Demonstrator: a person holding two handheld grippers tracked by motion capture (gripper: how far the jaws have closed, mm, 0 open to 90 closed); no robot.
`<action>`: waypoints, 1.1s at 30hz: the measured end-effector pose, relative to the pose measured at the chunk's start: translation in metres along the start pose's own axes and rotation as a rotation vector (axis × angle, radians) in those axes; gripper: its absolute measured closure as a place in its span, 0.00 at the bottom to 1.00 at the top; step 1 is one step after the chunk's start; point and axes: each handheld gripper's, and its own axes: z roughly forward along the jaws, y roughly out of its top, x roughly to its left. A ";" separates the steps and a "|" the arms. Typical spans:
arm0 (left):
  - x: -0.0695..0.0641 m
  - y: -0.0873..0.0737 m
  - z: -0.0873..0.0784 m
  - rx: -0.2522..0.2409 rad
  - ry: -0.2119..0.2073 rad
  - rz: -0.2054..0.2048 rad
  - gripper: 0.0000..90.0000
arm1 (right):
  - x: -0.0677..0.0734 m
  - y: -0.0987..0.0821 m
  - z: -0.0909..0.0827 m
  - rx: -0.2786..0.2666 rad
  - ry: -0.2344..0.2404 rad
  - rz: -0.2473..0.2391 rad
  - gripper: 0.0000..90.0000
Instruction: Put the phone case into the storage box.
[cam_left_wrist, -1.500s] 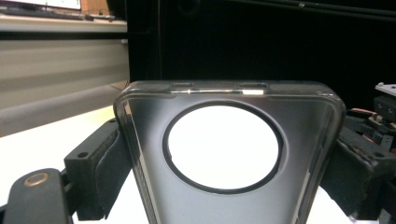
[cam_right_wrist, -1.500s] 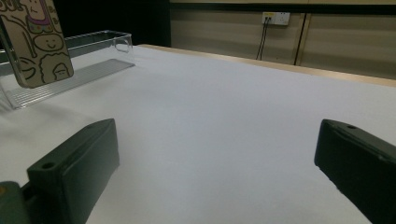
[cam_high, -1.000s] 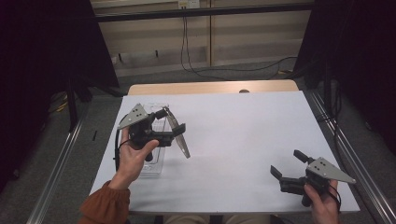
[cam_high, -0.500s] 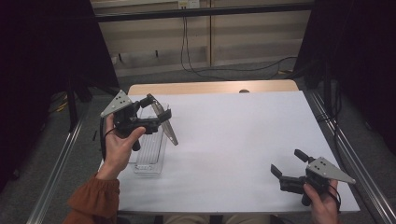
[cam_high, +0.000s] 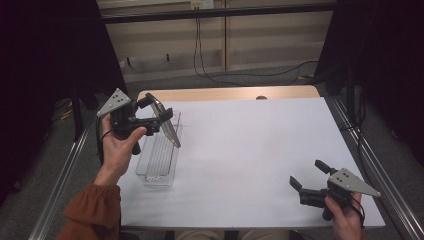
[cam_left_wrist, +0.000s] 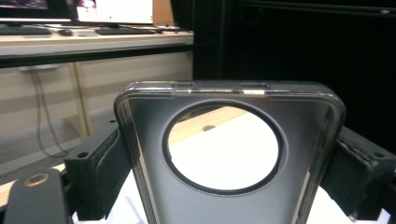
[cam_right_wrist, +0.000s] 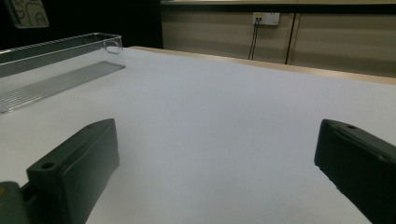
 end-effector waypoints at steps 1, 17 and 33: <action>0.003 0.001 -0.001 -0.004 0.009 -0.006 0.14 | 0.000 0.000 0.000 -0.001 -0.004 -0.001 0.00; 0.028 -0.002 0.011 -0.003 0.132 -0.016 0.14 | 0.000 0.000 0.000 0.000 0.001 0.000 0.00; 0.041 -0.011 0.032 -0.001 0.207 -0.023 0.14 | 0.000 0.000 0.001 -0.024 -0.019 0.019 0.00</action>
